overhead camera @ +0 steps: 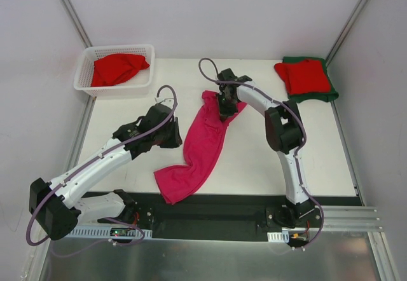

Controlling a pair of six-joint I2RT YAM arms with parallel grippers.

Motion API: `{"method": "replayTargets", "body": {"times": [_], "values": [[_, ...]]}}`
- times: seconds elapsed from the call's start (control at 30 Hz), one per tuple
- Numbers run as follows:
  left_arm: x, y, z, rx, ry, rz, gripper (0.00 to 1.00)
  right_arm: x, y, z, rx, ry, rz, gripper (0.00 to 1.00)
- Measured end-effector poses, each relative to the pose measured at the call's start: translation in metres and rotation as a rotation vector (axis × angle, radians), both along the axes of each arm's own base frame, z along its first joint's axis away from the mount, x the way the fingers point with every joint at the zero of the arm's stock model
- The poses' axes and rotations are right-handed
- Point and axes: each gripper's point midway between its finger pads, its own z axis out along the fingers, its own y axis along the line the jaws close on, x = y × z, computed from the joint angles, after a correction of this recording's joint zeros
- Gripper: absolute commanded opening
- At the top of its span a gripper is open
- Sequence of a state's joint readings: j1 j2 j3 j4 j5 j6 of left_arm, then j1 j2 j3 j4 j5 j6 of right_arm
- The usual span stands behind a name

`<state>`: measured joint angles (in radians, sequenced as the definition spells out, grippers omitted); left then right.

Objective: Fold and stack the t-shirts
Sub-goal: Rotate the tshirt 90 degrees

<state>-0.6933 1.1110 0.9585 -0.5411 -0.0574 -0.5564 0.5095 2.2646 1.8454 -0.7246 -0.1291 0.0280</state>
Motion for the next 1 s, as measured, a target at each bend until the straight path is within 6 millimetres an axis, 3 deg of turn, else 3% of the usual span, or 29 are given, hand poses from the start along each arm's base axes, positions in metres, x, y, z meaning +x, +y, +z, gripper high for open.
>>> {"method": "replayTargets", "body": {"times": [0.33, 0.63, 0.83, 1.0], "values": [[0.002, 0.008, -0.005, 0.017, 0.01, 0.019, 0.14, 0.048, -0.01, 0.003, -0.12, -0.091, -0.006, 0.01], [0.002, 0.01, -0.01, 0.032, 0.028, 0.026, 0.13, 0.078, -0.047, 0.004, -0.136, -0.123, -0.058, 0.01], [0.0, 0.011, -0.018, 0.046, 0.045, 0.025, 0.12, 0.069, -0.063, 0.016, -0.107, -0.15, -0.063, 0.01], [-0.001, 0.012, -0.022, 0.052, 0.053, 0.025, 0.12, 0.054, -0.053, 0.059, -0.022, -0.219, -0.031, 0.01]]}}
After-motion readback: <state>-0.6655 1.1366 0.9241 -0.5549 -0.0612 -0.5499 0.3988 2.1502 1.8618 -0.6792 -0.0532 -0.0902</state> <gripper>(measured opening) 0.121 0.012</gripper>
